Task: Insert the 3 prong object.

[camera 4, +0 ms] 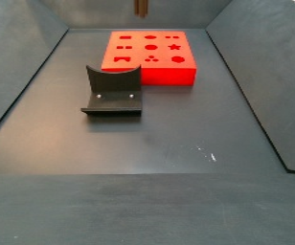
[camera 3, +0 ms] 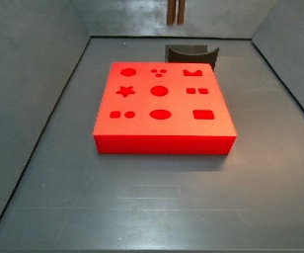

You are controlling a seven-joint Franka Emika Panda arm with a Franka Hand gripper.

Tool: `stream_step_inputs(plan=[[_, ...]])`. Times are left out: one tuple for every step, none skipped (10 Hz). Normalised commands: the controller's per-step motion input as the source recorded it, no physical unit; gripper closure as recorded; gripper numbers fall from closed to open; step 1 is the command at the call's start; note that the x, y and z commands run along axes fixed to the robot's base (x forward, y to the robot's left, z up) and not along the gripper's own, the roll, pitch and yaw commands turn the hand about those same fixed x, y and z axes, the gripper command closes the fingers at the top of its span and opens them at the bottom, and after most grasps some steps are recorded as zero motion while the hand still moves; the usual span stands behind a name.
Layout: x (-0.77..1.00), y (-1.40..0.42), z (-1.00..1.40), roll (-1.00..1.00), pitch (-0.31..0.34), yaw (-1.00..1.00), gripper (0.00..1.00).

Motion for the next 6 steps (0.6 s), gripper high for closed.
stream_step_inputs(plan=[[0.0,0.0,-0.62,0.0,0.0,1.0,1.0],[0.0,0.0,-0.62,0.0,0.0,1.0,1.0],[0.0,0.0,-0.61,0.0,0.0,1.0,1.0],[0.0,0.0,-0.61,0.0,0.0,1.0,1.0],[-0.01,0.0,-0.6,0.0,0.0,1.0,1.0],[-0.03,0.0,-0.57,0.0,-0.01,1.0,1.0]])
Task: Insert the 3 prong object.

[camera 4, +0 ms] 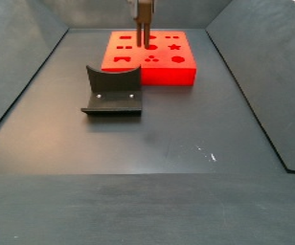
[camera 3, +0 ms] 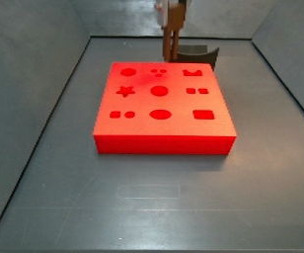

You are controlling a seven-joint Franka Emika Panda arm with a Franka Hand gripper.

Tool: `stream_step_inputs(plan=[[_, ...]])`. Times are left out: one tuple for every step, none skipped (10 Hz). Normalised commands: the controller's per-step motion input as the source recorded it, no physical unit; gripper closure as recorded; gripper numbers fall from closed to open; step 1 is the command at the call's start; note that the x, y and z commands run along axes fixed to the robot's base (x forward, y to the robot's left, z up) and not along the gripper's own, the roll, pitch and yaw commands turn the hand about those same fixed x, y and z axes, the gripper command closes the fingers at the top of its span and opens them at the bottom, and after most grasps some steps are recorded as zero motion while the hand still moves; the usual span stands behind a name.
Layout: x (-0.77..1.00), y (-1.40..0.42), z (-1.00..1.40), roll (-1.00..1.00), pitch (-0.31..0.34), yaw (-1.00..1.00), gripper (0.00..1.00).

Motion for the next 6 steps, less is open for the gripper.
stream_step_inputs(plan=[[-0.01,0.0,-0.35,0.01,-0.027,1.0,1.0],[-0.02,0.0,-0.02,0.0,-0.041,1.0,1.0],[-0.18,-0.09,0.03,0.03,-0.036,0.94,1.0],[-0.19,-0.06,0.38,0.12,-0.006,0.75,1.0],[-0.2,0.0,0.24,0.15,0.0,0.83,1.0],[-0.18,-0.02,0.04,0.09,-0.026,0.79,1.0]])
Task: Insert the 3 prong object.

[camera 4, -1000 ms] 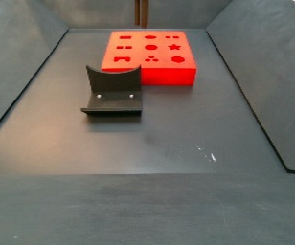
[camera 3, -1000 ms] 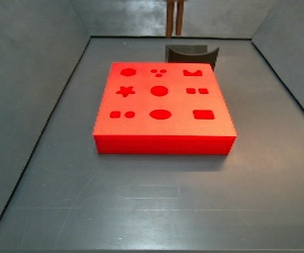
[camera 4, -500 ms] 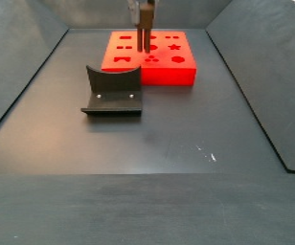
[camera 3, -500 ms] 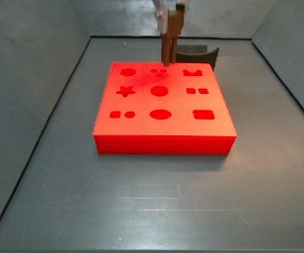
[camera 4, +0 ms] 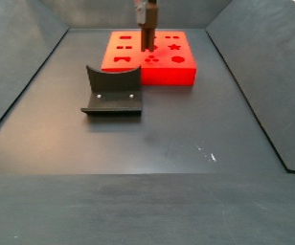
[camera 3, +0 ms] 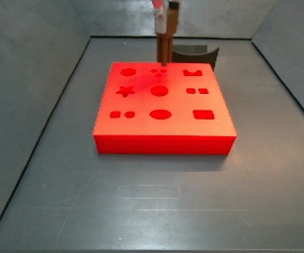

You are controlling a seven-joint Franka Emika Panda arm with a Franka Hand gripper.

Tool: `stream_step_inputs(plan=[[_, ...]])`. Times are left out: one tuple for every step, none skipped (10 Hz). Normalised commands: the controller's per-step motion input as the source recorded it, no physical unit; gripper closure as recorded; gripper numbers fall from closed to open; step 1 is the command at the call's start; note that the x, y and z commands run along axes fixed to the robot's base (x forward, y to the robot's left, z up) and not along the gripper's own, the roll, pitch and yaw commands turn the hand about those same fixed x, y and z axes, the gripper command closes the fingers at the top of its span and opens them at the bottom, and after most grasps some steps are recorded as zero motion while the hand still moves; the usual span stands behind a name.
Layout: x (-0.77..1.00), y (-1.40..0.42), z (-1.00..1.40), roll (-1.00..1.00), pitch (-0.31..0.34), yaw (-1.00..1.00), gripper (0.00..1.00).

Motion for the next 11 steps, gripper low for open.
stream_step_inputs(plan=[[0.05,0.0,0.0,0.0,0.0,0.0,1.0],[0.11,0.05,-0.01,0.13,0.0,0.44,1.0],[0.28,0.05,0.0,0.27,0.049,0.67,1.0],[0.26,0.06,0.07,0.33,0.113,0.59,1.0],[0.0,0.0,0.03,0.34,0.04,0.14,1.0],[0.0,0.0,0.17,0.5,0.143,0.21,1.0],[0.02,0.0,0.0,0.22,0.057,0.11,1.0],[0.03,0.0,-0.04,-0.01,0.0,0.0,1.0],[0.0,0.0,-0.12,-0.17,-0.09,0.0,1.0],[0.0,-0.05,-0.11,-0.24,-0.153,0.09,1.0],[0.0,0.0,-0.12,-0.25,-0.139,0.2,1.0]])
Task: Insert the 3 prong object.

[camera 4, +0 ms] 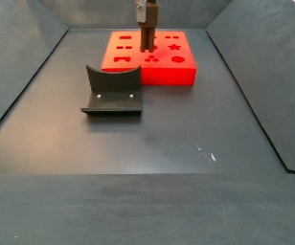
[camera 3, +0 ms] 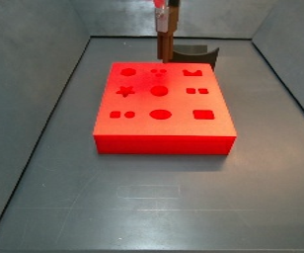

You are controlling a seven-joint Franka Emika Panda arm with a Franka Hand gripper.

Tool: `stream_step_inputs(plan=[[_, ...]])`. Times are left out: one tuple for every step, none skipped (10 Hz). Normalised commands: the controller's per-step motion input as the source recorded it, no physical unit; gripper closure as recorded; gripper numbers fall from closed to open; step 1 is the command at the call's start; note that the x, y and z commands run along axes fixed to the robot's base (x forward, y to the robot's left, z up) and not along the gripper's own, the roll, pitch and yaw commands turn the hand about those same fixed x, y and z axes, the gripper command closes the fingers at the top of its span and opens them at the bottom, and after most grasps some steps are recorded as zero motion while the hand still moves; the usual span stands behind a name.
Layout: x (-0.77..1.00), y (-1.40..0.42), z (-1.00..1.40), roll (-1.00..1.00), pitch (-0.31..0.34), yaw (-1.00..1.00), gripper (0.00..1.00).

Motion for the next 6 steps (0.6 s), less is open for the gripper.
stream_step_inputs(plan=[[0.0,0.0,-0.15,-0.2,-0.094,0.25,1.0],[0.0,0.0,0.0,-0.01,0.0,0.01,1.0],[-0.02,0.0,0.0,0.0,0.0,0.0,1.0],[0.07,0.12,-0.13,-0.09,0.0,0.06,1.0],[0.49,0.03,-0.15,0.0,0.394,0.0,1.0],[0.43,0.08,0.0,0.0,0.5,-0.05,1.0]])
